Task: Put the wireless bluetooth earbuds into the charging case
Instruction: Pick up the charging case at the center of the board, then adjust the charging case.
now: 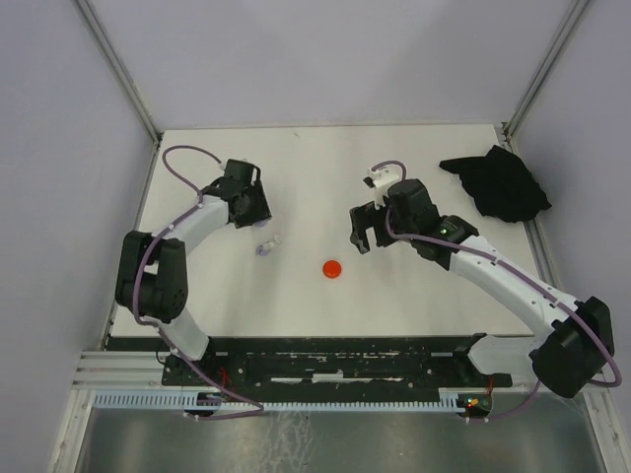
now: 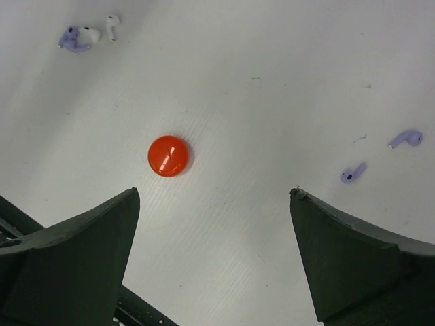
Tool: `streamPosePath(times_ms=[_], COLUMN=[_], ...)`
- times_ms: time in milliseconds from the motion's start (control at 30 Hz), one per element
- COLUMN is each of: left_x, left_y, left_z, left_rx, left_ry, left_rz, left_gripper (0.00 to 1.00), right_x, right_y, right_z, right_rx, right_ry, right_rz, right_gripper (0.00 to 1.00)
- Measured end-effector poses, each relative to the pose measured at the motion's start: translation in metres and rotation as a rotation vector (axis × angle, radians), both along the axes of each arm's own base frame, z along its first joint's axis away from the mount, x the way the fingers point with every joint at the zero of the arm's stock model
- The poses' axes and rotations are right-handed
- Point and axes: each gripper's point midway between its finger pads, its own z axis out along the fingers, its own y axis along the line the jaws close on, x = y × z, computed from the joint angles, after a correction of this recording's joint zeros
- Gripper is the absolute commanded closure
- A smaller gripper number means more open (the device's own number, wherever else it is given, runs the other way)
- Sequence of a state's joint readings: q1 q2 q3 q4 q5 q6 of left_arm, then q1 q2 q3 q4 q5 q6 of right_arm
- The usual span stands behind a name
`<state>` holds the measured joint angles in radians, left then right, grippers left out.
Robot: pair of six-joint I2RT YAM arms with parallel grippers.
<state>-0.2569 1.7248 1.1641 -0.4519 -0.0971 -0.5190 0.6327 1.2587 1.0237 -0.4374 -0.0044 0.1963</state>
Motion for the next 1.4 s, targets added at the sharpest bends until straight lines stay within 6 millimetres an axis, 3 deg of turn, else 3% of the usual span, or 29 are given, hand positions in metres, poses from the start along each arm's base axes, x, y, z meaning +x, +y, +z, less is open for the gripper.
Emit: streamPosePath(times_ms=[233, 400, 533, 667, 800, 1000, 1133, 1400], left_x=[-0.011, -0.037, -0.057, -0.074, -0.089, -0.114, -0.127, -0.134], left_y=[-0.038, -0.075, -0.108, -0.125, -0.131, -0.147, -0.155, -0.162], left_z=[0.056, 0.105, 0.160, 0.194, 0.207, 0.203, 0.209, 0.217], left_rx=[-0.105, -0.132, -0.103, -0.061, -0.010, 0.080, 0.130, 0.174], left_ry=[-0.232, -0.460, -0.683, -0.842, -0.941, -1.027, -1.096, -1.157], left_rz=[-0.261, -0.509, -0.720, -0.854, -0.947, -1.124, -1.207, -1.262], left_gripper=[0.57, 0.57, 0.58, 0.59, 0.60, 0.61, 0.61, 0.61], right_x=[0.000, -0.001, -0.005, -0.009, -0.014, -0.021, -0.030, -0.048], right_y=[0.026, 0.040, 0.049, 0.055, 0.060, 0.069, 0.086, 0.110], right_z=[0.028, 0.052, 0.075, 0.098, 0.123, 0.143, 0.142, 0.125], right_rx=[0.154, 0.246, 0.316, 0.375, 0.434, 0.468, 0.442, 0.386], right_ry=[0.041, 0.077, 0.102, 0.119, 0.135, 0.153, 0.179, 0.217], right_rz=[0.007, 0.002, 0.008, 0.011, 0.016, 0.036, 0.070, 0.114], right_gripper=[0.06, 0.08, 0.09, 0.12, 0.14, 0.21, 0.29, 0.46])
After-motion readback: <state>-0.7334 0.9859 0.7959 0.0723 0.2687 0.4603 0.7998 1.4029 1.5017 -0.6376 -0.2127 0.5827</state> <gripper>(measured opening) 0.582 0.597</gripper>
